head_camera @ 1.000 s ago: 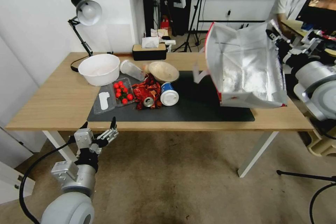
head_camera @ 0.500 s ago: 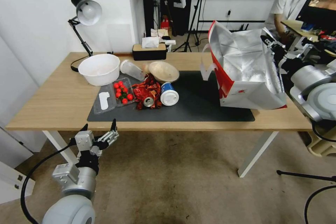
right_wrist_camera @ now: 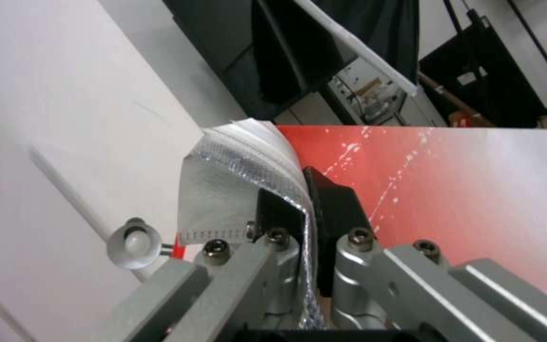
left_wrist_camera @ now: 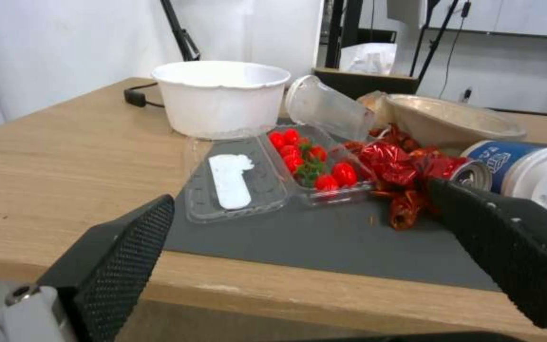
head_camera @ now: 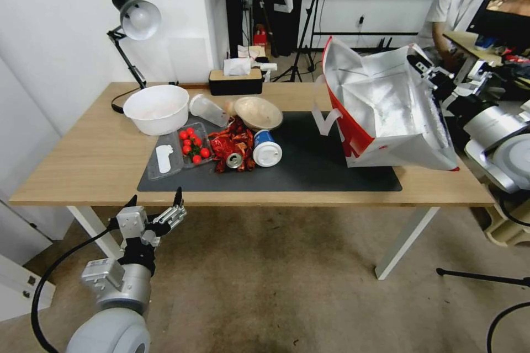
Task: Pick up the food delivery bag from the floor and place it on the table.
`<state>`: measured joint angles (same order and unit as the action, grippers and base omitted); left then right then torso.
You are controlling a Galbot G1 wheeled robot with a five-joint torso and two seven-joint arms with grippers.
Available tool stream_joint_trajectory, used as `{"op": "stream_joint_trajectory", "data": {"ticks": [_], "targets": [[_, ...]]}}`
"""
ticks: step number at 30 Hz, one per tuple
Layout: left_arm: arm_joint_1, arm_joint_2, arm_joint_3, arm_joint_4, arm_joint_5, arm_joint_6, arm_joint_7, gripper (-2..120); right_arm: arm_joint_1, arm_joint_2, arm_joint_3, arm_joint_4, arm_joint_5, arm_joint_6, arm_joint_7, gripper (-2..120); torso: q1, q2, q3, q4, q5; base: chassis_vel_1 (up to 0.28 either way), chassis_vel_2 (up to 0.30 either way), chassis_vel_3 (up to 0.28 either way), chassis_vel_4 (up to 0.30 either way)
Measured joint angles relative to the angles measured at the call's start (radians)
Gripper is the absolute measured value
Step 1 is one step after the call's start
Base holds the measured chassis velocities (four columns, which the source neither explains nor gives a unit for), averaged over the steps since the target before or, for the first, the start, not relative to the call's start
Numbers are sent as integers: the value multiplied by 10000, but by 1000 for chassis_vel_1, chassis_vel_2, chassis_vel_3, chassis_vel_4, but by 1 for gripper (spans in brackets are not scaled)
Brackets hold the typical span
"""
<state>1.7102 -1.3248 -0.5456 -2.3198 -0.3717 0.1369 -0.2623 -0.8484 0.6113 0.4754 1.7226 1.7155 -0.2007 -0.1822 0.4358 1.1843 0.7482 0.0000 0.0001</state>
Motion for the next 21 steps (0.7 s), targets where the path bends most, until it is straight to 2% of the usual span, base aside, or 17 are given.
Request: {"op": "stream_joint_trajectory", "data": {"ticks": [9, 11, 12, 13, 15, 17, 20, 21], "targets": [[0, -1, 21, 37, 15, -25, -18, 100, 257, 59, -117, -444, -504, 2, -365, 0, 0, -1, 0, 1, -1, 0, 0, 0, 0], [5, -3, 35, 43, 23, -26, -17, 100, 291, 67, -123, -495, -629, 40, -334, 7, 0, -1, 0, 0, -2, 0, 0, 0, 0], [5, -3, 35, 43, 23, -26, -17, 100, 291, 67, -123, -495, -629, 40, -334, 7, 0, -1, 0, 0, -2, 0, 0, 0, 0], [11, -6, 40, 48, 27, -28, -14, 100, 301, 69, -123, -534, -754, 108, -323, 15, 0, -1, -1, 0, -1, 0, 0, 0, 0], [18, -6, 40, 49, 29, -28, -11, 100, 306, 69, -122, -545, -804, 138, -302, 19, 0, -1, -1, -1, -1, 0, 0, 0, 0], [38, -3, 41, 53, 34, -31, -5, 100, 333, 70, -115, -579, -913, 225, -160, 30, 0, -2, -1, 0, -1, 0, 0, 0, 0], [42, -2, 47, 54, 38, -31, -2, 100, 386, 53, -114, -625, -1000, 280, -65, 37, 0, -1, -1, 0, -1, 0, 0, 0, 0], [42, -3, 52, 54, 40, -32, 2, 100, 420, 35, -114, -648, -1091, 311, -26, 44, 0, -1, -1, 0, -1, 0, 0, 0, 0]]}}
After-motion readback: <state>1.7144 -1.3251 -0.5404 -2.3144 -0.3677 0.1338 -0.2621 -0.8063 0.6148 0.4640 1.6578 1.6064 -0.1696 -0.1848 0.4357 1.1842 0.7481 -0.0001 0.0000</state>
